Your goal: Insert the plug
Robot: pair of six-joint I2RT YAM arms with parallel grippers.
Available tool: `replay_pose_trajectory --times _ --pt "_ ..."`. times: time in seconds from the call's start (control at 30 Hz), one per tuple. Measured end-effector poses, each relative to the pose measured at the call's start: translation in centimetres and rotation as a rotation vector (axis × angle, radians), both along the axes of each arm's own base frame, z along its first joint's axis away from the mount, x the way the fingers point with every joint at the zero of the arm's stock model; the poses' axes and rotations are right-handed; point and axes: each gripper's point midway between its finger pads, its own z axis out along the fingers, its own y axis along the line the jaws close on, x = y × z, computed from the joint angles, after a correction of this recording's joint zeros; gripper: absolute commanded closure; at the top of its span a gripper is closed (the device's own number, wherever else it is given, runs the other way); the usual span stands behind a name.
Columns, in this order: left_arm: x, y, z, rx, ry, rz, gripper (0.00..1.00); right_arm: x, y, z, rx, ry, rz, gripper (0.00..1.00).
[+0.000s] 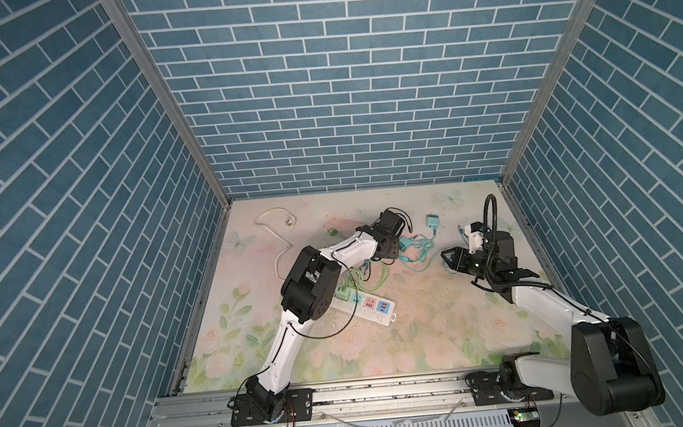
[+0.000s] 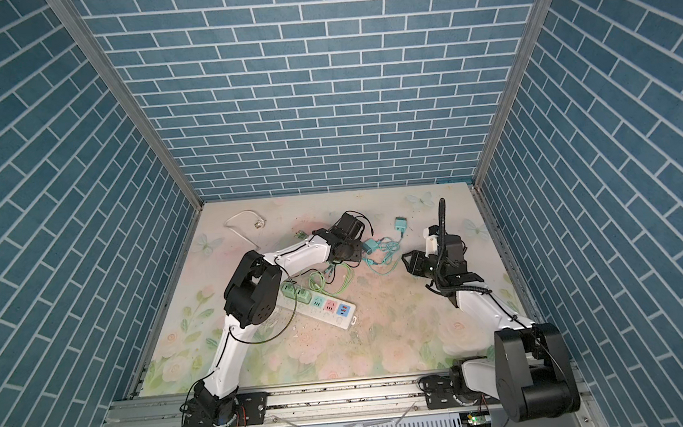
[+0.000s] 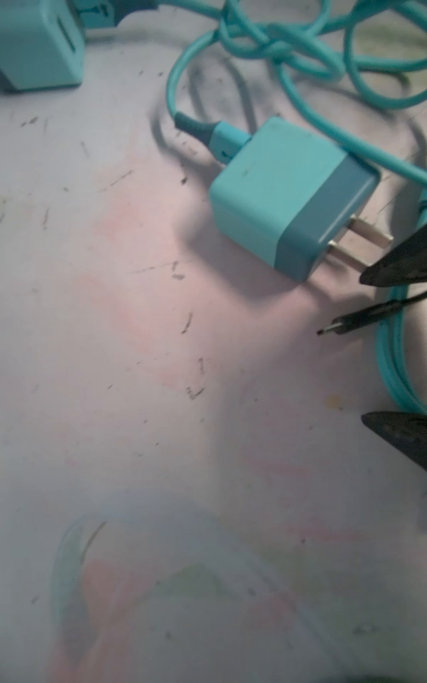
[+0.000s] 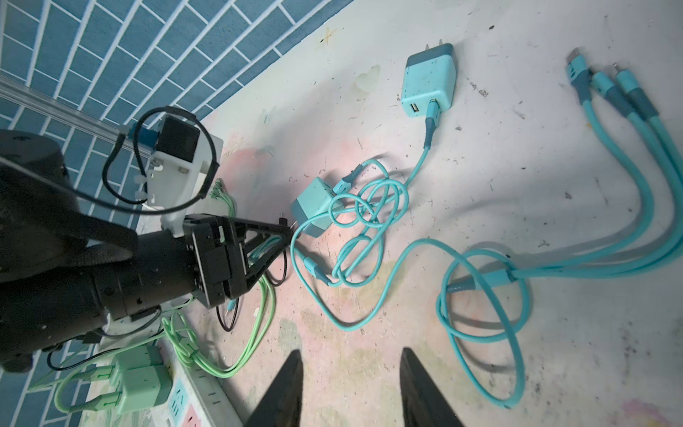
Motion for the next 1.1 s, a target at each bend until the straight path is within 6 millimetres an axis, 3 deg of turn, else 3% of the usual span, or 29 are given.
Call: replay_pose_trajectory --times 0.27,0.53,0.73,1.1 --pt "-1.5 -0.3 1.0 0.016 -0.020 -0.045 0.36 -0.5 -0.2 -0.2 -0.020 0.012 0.003 0.57" --pt "0.0 -0.4 4.2 0.018 -0.108 -0.086 0.34 -0.9 -0.5 0.8 -0.042 -0.016 0.000 0.57" --pt "1.7 -2.1 6.1 0.012 -0.178 -0.153 0.35 -1.2 -0.7 1.2 -0.056 -0.031 0.006 0.57" --pt "1.9 -2.2 4.9 0.088 -0.180 -0.238 0.35 -1.5 -0.8 1.9 -0.057 -0.058 0.008 0.57"
